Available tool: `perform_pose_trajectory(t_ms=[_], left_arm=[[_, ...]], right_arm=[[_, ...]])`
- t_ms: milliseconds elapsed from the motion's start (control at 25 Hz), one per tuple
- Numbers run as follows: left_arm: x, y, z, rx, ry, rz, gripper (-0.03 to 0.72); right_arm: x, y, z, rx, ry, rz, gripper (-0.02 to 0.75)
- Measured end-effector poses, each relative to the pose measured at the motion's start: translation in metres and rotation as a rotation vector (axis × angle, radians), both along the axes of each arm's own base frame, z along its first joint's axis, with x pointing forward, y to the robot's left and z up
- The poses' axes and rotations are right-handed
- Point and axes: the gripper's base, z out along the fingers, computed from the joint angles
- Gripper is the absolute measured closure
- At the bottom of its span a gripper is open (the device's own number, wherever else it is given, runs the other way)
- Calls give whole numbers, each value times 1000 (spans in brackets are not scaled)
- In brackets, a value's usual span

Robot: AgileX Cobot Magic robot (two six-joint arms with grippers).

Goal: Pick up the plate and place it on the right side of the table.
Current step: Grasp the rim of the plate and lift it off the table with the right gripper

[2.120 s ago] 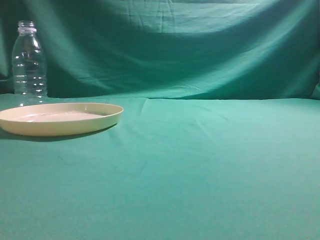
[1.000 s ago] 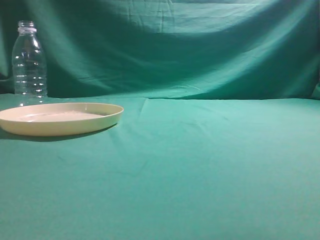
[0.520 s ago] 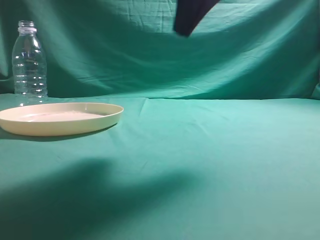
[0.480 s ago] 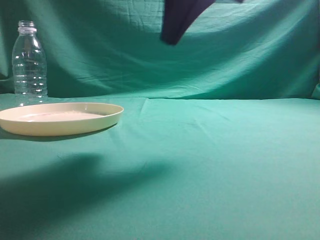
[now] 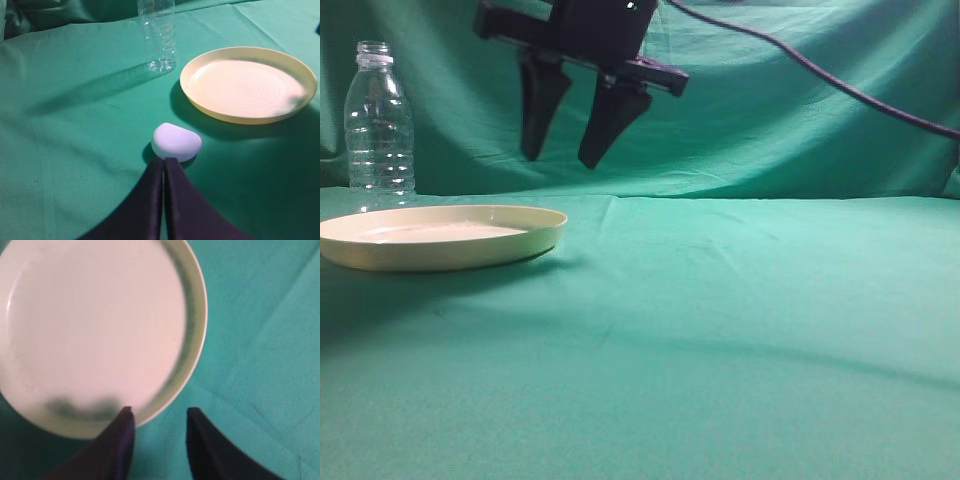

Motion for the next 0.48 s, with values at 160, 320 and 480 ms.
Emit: perform_pose_trajectory(t_ms=[160,320,480], left_arm=[[0,0,0,0,0,0,688],[0,0,0,0,0,0,688],[0,0,0,0,0,0,688]], right_arm=[[17,13,-13,16,-23,-3,276],[28,21,-30,14,-32,-6,233],[35,25,-49,4,-33,-20,208]])
